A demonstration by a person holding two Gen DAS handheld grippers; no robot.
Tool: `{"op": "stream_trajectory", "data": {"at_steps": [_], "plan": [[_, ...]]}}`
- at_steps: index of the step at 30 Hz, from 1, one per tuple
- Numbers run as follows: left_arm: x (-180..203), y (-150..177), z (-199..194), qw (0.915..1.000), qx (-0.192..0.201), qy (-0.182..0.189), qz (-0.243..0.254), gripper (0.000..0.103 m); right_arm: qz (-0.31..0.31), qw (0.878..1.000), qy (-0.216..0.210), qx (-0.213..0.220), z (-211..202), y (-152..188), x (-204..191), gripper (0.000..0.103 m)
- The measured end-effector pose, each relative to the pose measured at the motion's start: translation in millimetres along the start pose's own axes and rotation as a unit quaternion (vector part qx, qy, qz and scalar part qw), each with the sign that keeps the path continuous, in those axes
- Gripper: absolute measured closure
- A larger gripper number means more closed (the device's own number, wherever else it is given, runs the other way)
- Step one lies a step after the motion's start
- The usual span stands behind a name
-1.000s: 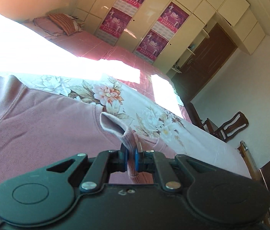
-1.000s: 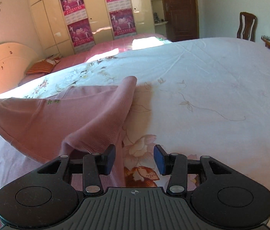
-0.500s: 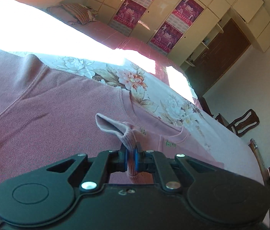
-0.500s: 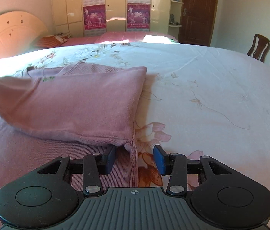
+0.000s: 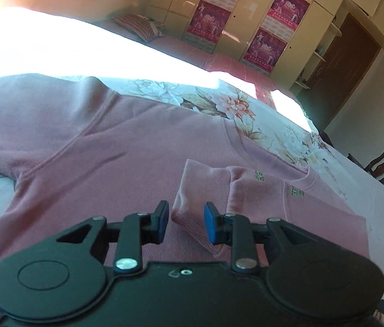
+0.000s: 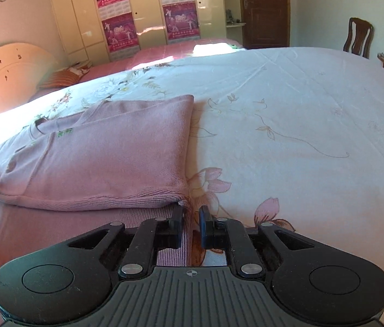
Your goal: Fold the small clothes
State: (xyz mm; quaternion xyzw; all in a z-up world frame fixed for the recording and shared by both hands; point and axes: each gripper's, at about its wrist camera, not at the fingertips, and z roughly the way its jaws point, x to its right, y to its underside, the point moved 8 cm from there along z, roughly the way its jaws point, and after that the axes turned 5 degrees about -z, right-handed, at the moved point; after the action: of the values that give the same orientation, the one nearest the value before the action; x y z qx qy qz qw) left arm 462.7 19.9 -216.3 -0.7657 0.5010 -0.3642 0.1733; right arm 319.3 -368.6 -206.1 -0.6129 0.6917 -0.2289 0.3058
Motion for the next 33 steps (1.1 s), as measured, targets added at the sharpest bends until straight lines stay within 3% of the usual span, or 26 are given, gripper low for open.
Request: {"op": "stream_trajectory", "data": {"at_steps": [1, 3, 9, 13, 14, 15, 16, 19, 20, 23, 25, 26, 27, 28, 31, 33], "plan": [[-1.6, -3.5, -5.6, 0.9999, 0.013, -0.002, -0.002, 0.070, 0.006, 1.000, -0.003, 0.011, -2.6, -7.1, 1.8, 0.067], [4.2, -11.4, -13.2, 0.9996, 0.028, 0.007, 0.006, 0.070, 0.012, 1.000, -0.003, 0.019, 6.2, -24.6, 5.4, 0.055], [61.0, -4.5, 16.2, 0.9956, -0.011, 0.068, 0.063, 0.069, 0.042, 0.999, -0.031, -0.006, 77.3, -67.0, 9.0, 0.055], [76.5, 7.6, 49.2, 0.9942, -0.033, 0.065, 0.079, 0.070, 0.072, 0.997, -0.037, -0.017, 122.4, -90.1, 11.8, 0.055], [74.8, 7.8, 56.2, 0.9946, -0.036, 0.057, 0.078, 0.070, 0.079, 0.996, -0.041, -0.015, 129.3, -96.1, 12.7, 0.057], [71.7, 7.8, 62.5, 0.9950, -0.038, 0.052, 0.076, 0.070, 0.079, 0.996, -0.042, -0.019, 136.1, -100.7, 12.7, 0.080], [68.1, 8.0, 67.5, 0.9953, -0.041, 0.047, 0.074, 0.071, 0.078, 0.996, -0.039, -0.025, 142.9, -103.6, 13.3, 0.090], [59.2, 6.2, 71.3, 0.9962, -0.044, 0.043, 0.062, 0.083, 0.059, 0.997, -0.038, -0.025, 146.2, -106.4, 13.6, 0.093], [55.7, 5.5, 70.9, 0.9966, -0.045, 0.042, 0.055, 0.087, 0.026, 0.999, -0.016, -0.017, 146.0, -104.5, 14.4, 0.094], [49.0, 4.5, 71.3, 0.9973, -0.039, 0.029, 0.055, 0.099, 0.010, 1.000, -0.002, -0.014, 146.4, -100.7, 16.1, 0.094], [51.1, 2.1, 66.4, 0.9972, -0.040, 0.019, 0.061, 0.099, -0.009, 1.000, 0.017, -0.008, 142.7, -101.2, 11.9, 0.093], [54.0, 1.2, 62.1, 0.9968, -0.034, 0.019, 0.070, 0.096, -0.006, 1.000, 0.023, -0.004, 138.0, -101.4, 9.8, 0.092], [56.3, 1.3, 61.8, 0.9962, -0.024, 0.011, 0.083, 0.072, -0.017, 0.999, 0.029, 0.006, 130.6, -102.1, 5.8, 0.092], [54.9, 3.4, 64.6, 0.9955, -0.026, 0.004, 0.091, 0.063, -0.033, 0.999, 0.033, 0.016, 123.8, -102.6, -0.3, 0.091], [56.1, 4.4, 63.5, 0.9944, -0.031, 0.005, 0.101, 0.060, -0.061, 0.997, 0.026, 0.030, 108.9, -97.8, -18.3, 0.074], [59.8, 5.6, 59.6, 0.9931, -0.037, 0.005, 0.112, 0.041, -0.075, 0.997, 0.004, 0.027, 101.5, -89.6, -32.3, 0.071]]}}
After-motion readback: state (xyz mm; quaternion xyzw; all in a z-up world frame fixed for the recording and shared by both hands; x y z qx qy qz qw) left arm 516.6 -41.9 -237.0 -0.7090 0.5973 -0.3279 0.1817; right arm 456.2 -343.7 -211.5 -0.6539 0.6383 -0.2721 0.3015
